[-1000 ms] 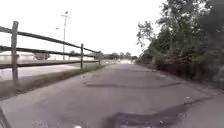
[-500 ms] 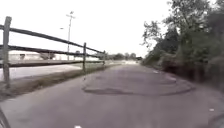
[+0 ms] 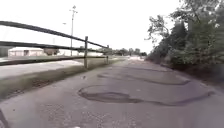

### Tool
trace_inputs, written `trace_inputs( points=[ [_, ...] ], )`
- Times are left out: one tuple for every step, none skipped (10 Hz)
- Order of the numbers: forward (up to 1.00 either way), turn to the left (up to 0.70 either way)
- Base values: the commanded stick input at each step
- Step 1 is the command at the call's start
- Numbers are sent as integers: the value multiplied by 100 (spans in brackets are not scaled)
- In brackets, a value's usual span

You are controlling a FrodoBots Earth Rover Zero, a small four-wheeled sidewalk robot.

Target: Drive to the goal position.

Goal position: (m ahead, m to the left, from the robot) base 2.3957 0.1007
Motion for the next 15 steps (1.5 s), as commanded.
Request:
trace_inputs(
  points=[
    [100,-7],
    [100,-8],
    [100,-9],
    [100,-10],
    [100,-11],
    [100,-12],
    [100,-13],
    [100,-13],
    [100,-14],
    [100,-15],
    [100,-15],
    [100,-14],
    [100,-13],
    [100,-12],
    [100,-10]
  ],
)
